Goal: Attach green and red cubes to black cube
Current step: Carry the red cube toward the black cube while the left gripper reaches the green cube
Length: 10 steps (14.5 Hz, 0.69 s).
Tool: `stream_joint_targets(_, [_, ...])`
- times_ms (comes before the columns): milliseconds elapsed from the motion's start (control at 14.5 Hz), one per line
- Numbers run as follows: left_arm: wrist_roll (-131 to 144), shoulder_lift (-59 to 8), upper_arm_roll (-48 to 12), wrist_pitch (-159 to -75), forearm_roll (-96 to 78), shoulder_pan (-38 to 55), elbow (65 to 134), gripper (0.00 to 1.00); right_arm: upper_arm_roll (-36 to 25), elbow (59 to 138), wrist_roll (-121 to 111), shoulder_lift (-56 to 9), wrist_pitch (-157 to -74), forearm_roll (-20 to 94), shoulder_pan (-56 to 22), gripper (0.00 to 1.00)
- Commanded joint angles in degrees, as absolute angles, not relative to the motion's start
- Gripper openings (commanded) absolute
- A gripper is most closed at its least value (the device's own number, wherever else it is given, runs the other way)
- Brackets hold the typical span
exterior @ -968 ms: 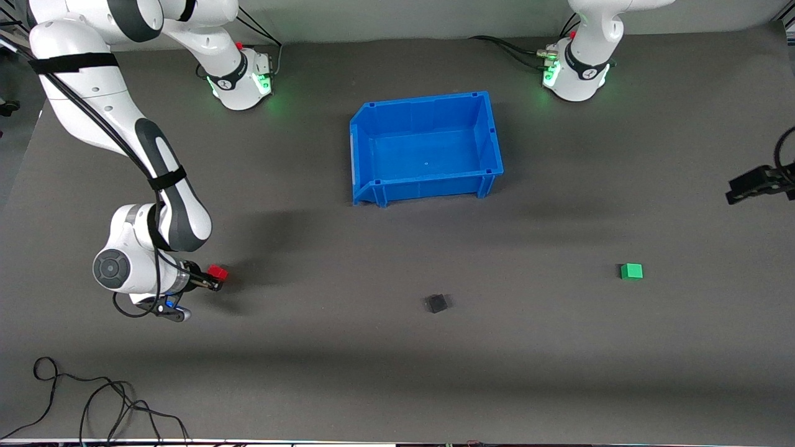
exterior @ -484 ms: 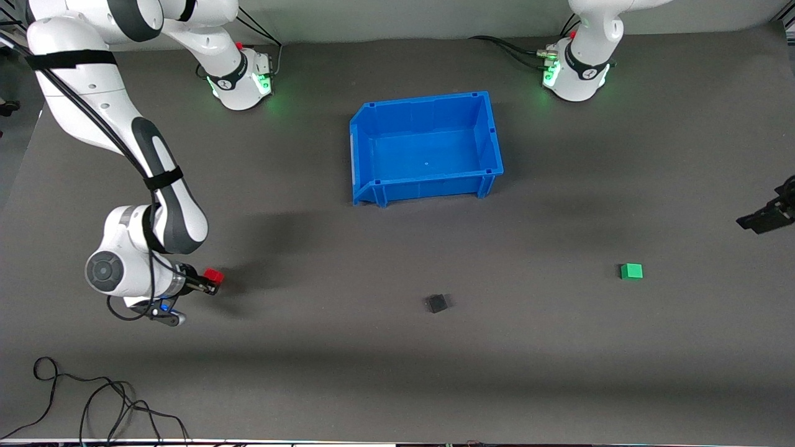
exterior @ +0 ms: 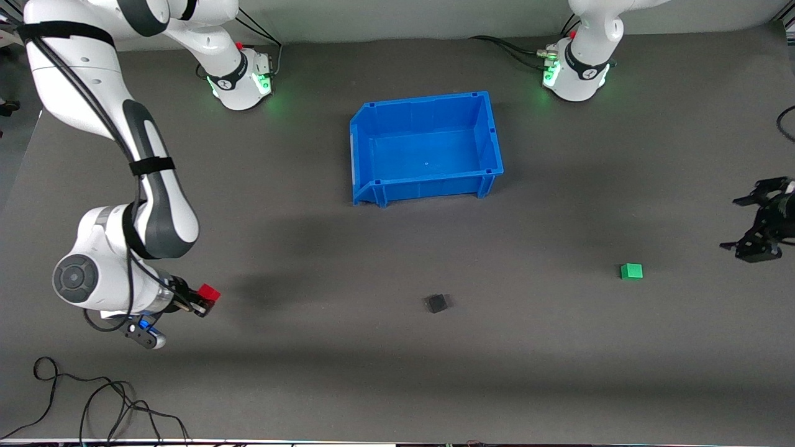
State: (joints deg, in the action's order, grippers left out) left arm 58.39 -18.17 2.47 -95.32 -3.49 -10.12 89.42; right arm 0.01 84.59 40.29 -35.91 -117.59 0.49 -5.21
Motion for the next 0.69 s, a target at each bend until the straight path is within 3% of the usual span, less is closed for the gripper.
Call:
stream_joint_targets(0, [67.82, -21.61, 2.02, -99.47, -4.92, -10.73, 88.42, 1.0, -0.35, 80.17, 56.63, -38.57, -116.1, 1.49, -11.05, 0.37])
stream_joint_targets(346, [76.29, -25.75, 2.02, -113.61, -1.76, -7.12, 96.48, 1.0, -0.26, 73.93, 78.54, -44.2, -116.1, 2.19, -18.8, 0.36])
stream_joint_targets(622, [76.38, -26.89, 2.02, -126.62, -1.58, -6.77, 104.14, 1.0, -0.26, 69.45, 84.88, -47.89, -116.28, 9.66, -21.7, 0.35])
